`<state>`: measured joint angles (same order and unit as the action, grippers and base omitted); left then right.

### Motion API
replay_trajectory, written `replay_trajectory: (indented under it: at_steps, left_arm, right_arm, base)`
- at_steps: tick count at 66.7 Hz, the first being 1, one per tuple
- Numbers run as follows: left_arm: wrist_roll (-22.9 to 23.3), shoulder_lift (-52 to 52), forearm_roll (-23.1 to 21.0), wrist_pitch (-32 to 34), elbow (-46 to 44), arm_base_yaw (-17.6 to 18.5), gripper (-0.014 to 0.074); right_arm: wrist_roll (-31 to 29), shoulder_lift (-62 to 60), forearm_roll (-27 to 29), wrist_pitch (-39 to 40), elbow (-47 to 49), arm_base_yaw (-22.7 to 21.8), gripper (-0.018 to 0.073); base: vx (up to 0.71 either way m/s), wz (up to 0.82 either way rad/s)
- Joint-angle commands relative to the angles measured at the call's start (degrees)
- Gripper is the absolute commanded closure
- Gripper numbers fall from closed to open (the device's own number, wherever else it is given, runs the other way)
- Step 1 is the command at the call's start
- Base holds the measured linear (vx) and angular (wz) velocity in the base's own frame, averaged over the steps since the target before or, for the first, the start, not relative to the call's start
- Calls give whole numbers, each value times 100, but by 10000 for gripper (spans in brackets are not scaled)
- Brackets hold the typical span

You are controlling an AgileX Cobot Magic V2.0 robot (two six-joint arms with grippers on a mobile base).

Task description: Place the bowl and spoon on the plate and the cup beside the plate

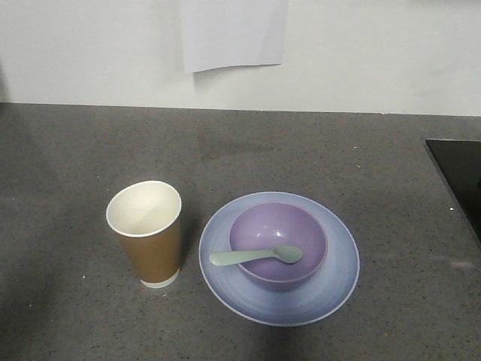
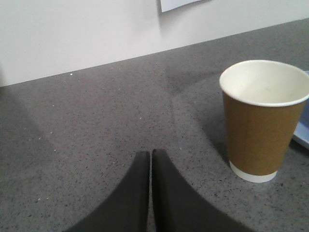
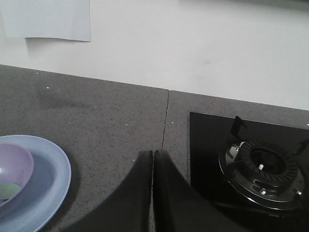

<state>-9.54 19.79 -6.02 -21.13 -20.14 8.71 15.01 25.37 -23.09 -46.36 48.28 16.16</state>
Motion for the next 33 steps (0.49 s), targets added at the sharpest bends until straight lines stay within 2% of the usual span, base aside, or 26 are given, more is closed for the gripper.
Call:
replay_trajectory:
  at_steps: [1, 10, 15, 24, 33]
  left_arm:
    - [78, -493, -133, 1276, 547, -98, 604]
    - [78, -1143, -133, 2113, 1313, -222, 604]
    - [78, -1468, -133, 2284, 1659, -320, 604]
    - [83, -1777, -178, 2308, 2078, -468, 604]
    - [83, -1778, -173, 2113, 2113, -474, 604]
  right_arm:
    - [-2, 104, -135, 363, 114, 7, 566]
    - [-2, 104, -135, 363, 114, 7, 566]
    - [-2, 104, -135, 363, 114, 7, 566]
    - [-2, 104, -135, 363, 114, 7, 566]
    - [-2, 104, -135, 363, 114, 7, 566]
  base:
    - [0, 0]
    - [0, 0]
    - [0, 0]
    - [0, 0]
    - [0, 0]
